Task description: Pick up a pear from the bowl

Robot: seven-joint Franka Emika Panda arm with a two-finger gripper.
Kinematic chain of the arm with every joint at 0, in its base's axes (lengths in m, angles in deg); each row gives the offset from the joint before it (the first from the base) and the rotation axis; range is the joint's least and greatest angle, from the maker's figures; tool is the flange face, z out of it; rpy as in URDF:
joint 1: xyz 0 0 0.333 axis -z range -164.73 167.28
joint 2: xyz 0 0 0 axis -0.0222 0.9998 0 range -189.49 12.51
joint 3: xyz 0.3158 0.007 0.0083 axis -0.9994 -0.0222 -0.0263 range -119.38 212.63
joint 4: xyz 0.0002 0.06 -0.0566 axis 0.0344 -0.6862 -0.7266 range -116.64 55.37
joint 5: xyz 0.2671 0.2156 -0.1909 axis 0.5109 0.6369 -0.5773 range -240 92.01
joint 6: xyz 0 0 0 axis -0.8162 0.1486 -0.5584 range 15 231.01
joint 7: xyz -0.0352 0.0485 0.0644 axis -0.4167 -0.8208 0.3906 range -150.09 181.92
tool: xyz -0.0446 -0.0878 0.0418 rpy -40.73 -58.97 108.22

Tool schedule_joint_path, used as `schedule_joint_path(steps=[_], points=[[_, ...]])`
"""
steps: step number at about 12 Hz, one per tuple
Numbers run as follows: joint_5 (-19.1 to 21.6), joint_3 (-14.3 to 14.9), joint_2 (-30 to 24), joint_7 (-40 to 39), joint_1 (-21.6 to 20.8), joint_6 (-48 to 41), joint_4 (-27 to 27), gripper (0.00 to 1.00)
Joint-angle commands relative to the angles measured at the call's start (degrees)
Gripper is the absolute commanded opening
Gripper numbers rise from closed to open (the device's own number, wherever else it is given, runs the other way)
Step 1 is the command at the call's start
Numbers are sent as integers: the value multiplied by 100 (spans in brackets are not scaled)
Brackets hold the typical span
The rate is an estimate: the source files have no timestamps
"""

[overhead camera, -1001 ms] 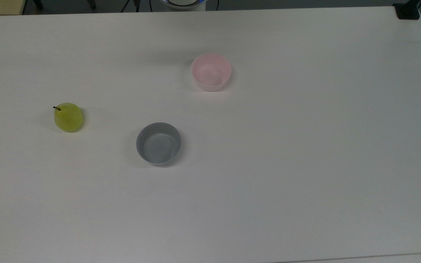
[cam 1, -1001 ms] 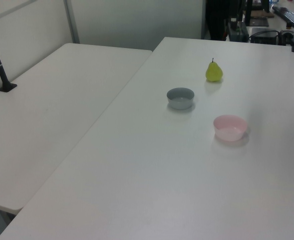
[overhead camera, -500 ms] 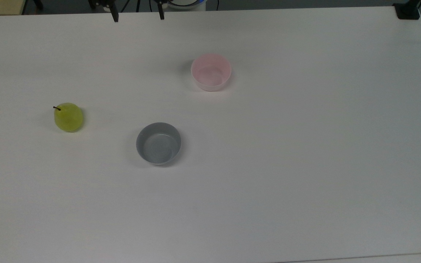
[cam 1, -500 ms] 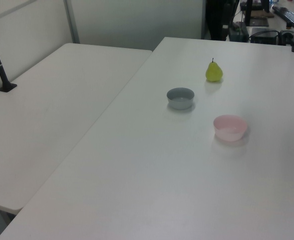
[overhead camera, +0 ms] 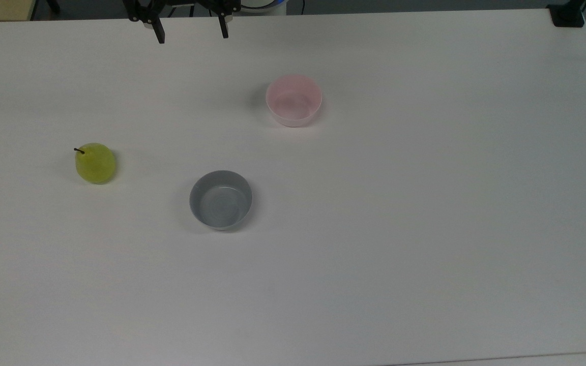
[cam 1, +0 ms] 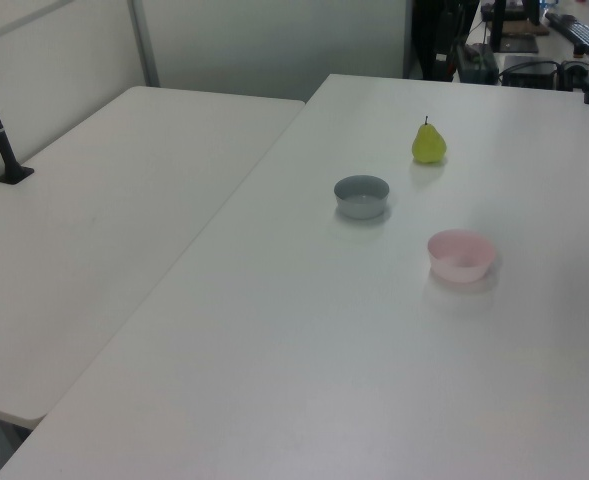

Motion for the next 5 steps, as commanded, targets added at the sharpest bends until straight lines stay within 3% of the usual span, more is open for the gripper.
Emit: schedule_joint_path(steps=[1, 5], points=[[107, -51, -74, -104, 54, 113, -94, 100], [107, -95, -65, -104, 54, 78, -94, 100]])
